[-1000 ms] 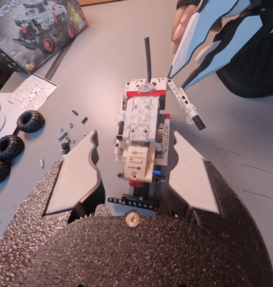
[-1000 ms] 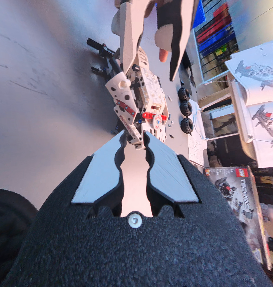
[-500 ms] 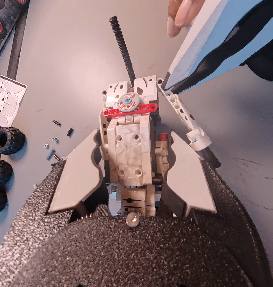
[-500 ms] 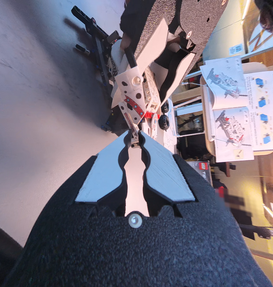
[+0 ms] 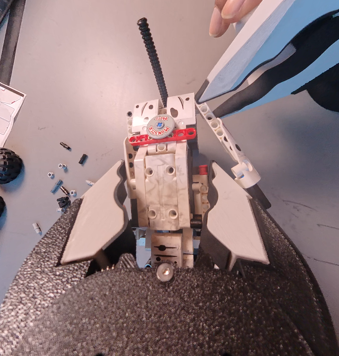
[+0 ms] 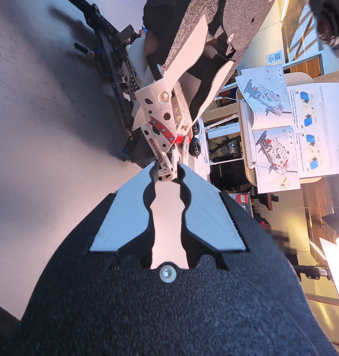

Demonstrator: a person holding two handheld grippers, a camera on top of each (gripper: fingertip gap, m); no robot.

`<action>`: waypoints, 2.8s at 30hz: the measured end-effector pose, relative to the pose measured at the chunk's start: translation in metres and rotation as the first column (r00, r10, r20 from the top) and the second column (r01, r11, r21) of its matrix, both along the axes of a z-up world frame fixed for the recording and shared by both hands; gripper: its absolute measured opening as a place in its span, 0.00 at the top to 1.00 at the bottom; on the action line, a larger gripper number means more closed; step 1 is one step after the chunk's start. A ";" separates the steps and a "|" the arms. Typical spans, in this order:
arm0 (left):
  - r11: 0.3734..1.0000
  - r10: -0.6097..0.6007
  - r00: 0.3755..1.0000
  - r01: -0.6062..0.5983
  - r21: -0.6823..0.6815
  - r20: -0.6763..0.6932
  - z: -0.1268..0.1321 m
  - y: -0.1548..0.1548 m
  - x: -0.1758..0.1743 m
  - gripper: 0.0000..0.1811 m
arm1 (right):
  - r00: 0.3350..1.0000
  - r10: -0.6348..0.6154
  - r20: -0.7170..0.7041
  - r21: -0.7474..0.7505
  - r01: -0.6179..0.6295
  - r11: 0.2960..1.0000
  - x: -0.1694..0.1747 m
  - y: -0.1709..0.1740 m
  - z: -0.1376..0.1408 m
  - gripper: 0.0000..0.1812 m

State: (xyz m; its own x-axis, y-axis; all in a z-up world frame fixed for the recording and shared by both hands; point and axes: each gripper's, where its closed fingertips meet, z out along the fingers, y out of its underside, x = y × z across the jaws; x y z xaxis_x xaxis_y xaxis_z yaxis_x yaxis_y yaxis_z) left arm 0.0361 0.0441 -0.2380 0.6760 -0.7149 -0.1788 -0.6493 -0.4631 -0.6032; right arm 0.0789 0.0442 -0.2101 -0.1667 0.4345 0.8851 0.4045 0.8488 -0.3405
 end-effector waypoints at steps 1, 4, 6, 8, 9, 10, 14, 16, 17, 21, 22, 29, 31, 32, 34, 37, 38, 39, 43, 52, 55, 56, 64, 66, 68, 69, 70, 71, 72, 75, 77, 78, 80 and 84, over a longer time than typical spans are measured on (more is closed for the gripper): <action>1.000 0.000 1.000 0.000 0.005 -0.001 0.000 0.000 0.000 0.53 | 1.000 -0.009 0.026 0.012 0.008 1.000 0.000 0.003 -0.004 0.92; 1.000 0.011 1.000 -0.011 0.005 0.000 0.000 0.000 0.000 0.53 | 0.999 0.009 0.043 0.033 -0.010 0.999 -0.002 0.005 -0.002 0.93; 1.000 0.023 1.000 -0.023 0.008 -0.013 -0.001 0.000 0.000 0.53 | 0.998 0.016 0.055 0.045 -0.018 0.999 -0.002 0.005 -0.002 0.94; 0.999 0.031 0.999 -0.031 0.011 -0.042 -0.004 0.001 0.000 0.53 | 0.998 0.026 0.061 0.055 -0.029 0.998 -0.002 0.003 0.002 0.96; 0.999 0.031 0.998 -0.030 0.013 -0.055 -0.004 0.001 0.000 0.52 | 0.997 0.027 0.070 0.057 -0.031 0.998 -0.003 0.004 0.002 0.96; 0.999 0.032 0.998 -0.031 0.016 -0.056 -0.005 0.001 0.000 0.54 | 0.999 0.038 0.022 0.068 -0.039 0.997 -0.006 0.003 0.013 0.97; 0.999 0.016 0.998 -0.014 0.036 -0.066 -0.005 0.003 0.012 0.52 | 0.996 0.080 -0.041 0.154 -0.073 0.985 -0.018 -0.003 0.065 0.96; 0.999 0.016 0.998 -0.014 0.033 -0.059 -0.004 0.003 0.012 0.51 | 0.997 0.071 -0.028 0.168 -0.065 0.984 -0.015 0.006 0.066 0.96; 0.999 0.014 0.999 -0.012 0.039 -0.050 -0.003 0.003 0.012 0.52 | 0.997 0.064 -0.041 0.157 -0.057 0.986 -0.011 0.010 0.068 0.96; 0.999 0.009 0.999 -0.007 0.050 -0.039 -0.003 0.003 0.012 0.52 | 0.998 0.023 -0.059 0.109 -0.017 0.994 0.002 0.013 0.066 0.96; 0.999 0.006 0.999 -0.005 0.050 -0.036 -0.003 0.003 0.013 0.49 | 0.998 0.004 -0.059 0.093 0.002 0.996 0.005 0.015 0.061 0.96; 0.996 -0.016 0.998 0.011 0.093 0.054 0.016 0.000 0.015 0.50 | 0.994 -0.086 -0.073 0.005 0.086 0.996 0.023 0.015 0.038 0.96; 0.990 -0.049 0.994 0.035 0.138 0.099 0.038 -0.006 0.018 0.50 | 0.995 -0.083 -0.048 0.047 0.085 0.995 0.027 0.011 0.031 0.96; 0.987 -0.080 0.988 0.059 0.150 0.132 0.048 -0.014 0.021 0.50 | 0.997 -0.075 -0.029 0.073 0.077 0.994 0.028 0.008 0.027 0.96; 0.983 -0.143 0.969 0.116 0.141 0.201 0.062 -0.034 0.027 0.56 | 0.999 -0.044 0.022 0.097 0.041 0.994 0.032 -0.002 0.015 0.96; 0.982 -0.141 0.966 0.109 0.152 0.218 0.066 -0.052 0.021 0.67 | 0.992 0.021 0.126 0.072 -0.030 0.997 0.035 -0.022 -0.010 0.96; 0.983 -0.119 0.972 0.087 0.159 0.204 0.063 -0.053 0.016 0.67 | 0.984 0.038 0.174 0.041 -0.046 0.998 0.036 -0.029 -0.022 0.96; 0.984 -0.084 0.979 0.052 0.170 0.188 0.059 -0.051 0.009 0.66 | 0.976 0.050 0.212 0.012 -0.053 0.999 0.036 -0.034 -0.033 0.96; 0.986 0.047 0.975 -0.080 0.146 0.218 0.046 -0.038 -0.016 0.56 | 0.947 0.070 0.312 -0.119 -0.034 0.992 0.034 -0.044 -0.061 0.94; 0.993 0.090 0.987 -0.098 0.058 0.135 -0.006 -0.030 -0.019 0.52 | 0.963 -0.271 -0.008 -0.734 0.178 0.655 0.030 -0.008 0.009 0.87; 0.987 0.139 0.983 -0.147 0.062 0.117 -0.006 -0.029 -0.016 0.52 | 0.906 -0.422 -0.027 -0.761 0.255 0.596 0.029 0.008 0.007 0.88; 0.984 0.158 0.980 -0.167 0.066 0.120 -0.006 -0.029 -0.015 0.53 | 0.893 -0.448 -0.030 -0.773 0.264 0.577 0.028 0.009 0.006 0.89; 0.971 0.203 0.972 -0.216 0.103 0.121 0.009 -0.027 -0.013 0.48 | 0.863 -0.505 0.009 -0.813 0.300 0.499 0.019 0.019 -0.002 0.94; 0.974 0.182 0.971 -0.200 0.107 0.157 0.023 -0.021 -0.009 0.47 | 0.855 -0.518 0.014 -0.815 0.310 0.490 0.019 0.022 -0.002 0.95; 0.977 0.160 0.974 -0.179 0.114 0.160 0.034 -0.011 -0.002 0.47 | 0.853 -0.521 0.016 -0.820 0.310 0.482 0.018 0.023 -0.002 0.96; 0.981 0.146 0.979 -0.163 0.110 0.146 0.035 -0.005 0.002 0.47 | 0.852 -0.523 0.017 -0.821 0.311 0.480 0.018 0.024 -0.002 0.96; 0.985 0.134 0.983 -0.146 0.095 0.126 0.035 0.001 0.006 0.46 | 0.850 -0.526 0.019 -0.820 0.314 0.479 0.018 0.024 -0.002 0.96; 0.988 0.125 0.986 -0.133 0.078 0.107 0.033 0.008 0.011 0.46 | 0.849 -0.528 0.020 -0.819 0.316 0.478 0.018 0.023 -0.002 0.96; 0.992 0.110 0.990 -0.116 0.058 0.088 0.030 0.013 0.015 0.47 | 0.849 -0.529 0.021 -0.820 0.317 0.477 0.018 0.023 -0.002 0.96; 0.996 0.086 0.996 -0.086 -0.027 0.014 0.017 0.021 0.023 0.48 | 0.849 -0.528 0.020 -0.825 0.312 0.471 0.017 0.023 -0.002 0.96; 0.994 0.085 0.996 -0.086 -0.061 -0.012 0.010 0.023 0.024 0.51 | 0.849 -0.527 0.024 -0.827 0.313 0.467 0.017 0.023 -0.003 0.96; 0.993 0.083 0.997 -0.083 -0.078 -0.008 0.007 0.023 0.026 0.54 | 0.851 -0.525 0.026 -0.829 0.312 0.464 0.017 0.023 -0.003 0.96; 0.993 0.095 0.995 -0.096 -0.071 -0.011 0.004 0.025 0.025 0.57 | 0.855 -0.518 0.038 -0.830 0.315 0.459 0.016 0.022 -0.006 0.97; 0.991 0.116 0.993 -0.117 -0.061 -0.018 0.004 0.026 0.023 0.59 | 0.855 -0.518 0.034 -0.835 0.309 0.455 0.013 0.023 -0.006 0.97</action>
